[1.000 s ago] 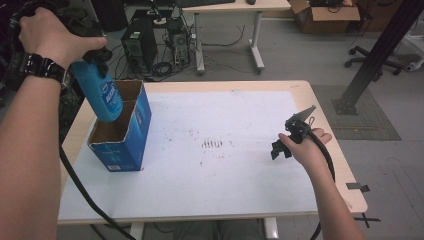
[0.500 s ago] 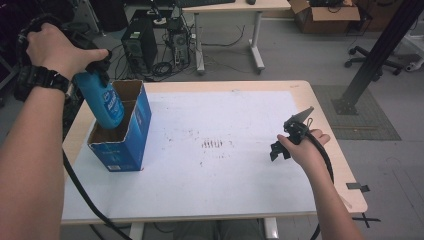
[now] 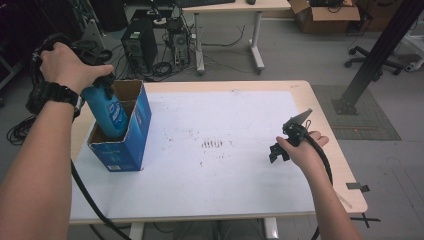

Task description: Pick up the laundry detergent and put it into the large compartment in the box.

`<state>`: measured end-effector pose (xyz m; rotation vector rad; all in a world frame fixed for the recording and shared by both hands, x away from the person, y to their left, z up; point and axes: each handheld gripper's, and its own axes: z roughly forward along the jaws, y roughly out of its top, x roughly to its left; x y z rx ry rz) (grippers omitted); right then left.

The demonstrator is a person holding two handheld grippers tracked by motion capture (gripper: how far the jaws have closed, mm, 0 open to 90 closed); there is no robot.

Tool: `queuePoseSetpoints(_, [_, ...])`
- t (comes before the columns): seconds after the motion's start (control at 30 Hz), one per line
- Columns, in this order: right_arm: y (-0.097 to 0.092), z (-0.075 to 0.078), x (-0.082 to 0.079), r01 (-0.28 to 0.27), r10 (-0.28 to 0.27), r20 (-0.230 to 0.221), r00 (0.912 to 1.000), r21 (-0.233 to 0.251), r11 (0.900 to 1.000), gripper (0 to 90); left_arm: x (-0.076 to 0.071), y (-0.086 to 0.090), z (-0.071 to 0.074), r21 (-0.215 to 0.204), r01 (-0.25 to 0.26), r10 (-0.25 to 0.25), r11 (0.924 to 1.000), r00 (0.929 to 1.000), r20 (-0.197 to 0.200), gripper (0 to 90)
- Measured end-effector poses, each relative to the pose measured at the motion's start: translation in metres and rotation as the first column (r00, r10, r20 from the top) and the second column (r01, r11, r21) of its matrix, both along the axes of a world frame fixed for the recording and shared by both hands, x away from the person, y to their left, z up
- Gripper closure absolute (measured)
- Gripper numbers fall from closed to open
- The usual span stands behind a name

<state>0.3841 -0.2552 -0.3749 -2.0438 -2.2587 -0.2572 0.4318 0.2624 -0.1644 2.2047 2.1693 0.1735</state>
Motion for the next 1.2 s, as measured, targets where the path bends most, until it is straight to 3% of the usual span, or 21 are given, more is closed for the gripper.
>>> queuePoseSetpoints(0.4, [0.002, -0.003, -0.001, -0.008, 0.008, -0.007, 0.9999, -0.004, 1.0000, 4.0, 0.001, 0.001, -0.032, 0.011, 0.015, -0.015, 0.9998, 0.9994, -0.033, 37.6])
queuePoseSetpoints(0.7, [0.001, -0.006, -0.003, -0.004, 0.004, -0.007, 1.0000, -0.005, 1.0000, 3.9, 0.002, -0.001, -0.057, -0.003, 0.021, -0.021, 0.9998, 0.9977, -0.065, 37.6])
queuePoseSetpoints(1.2, [0.002, -0.010, -0.003, -0.003, 0.003, -0.021, 0.9998, -0.006, 1.0000, 3.9, 0.004, -0.001, -0.086, -0.001, 0.025, -0.025, 0.9997, 0.9943, -0.104, 37.6])
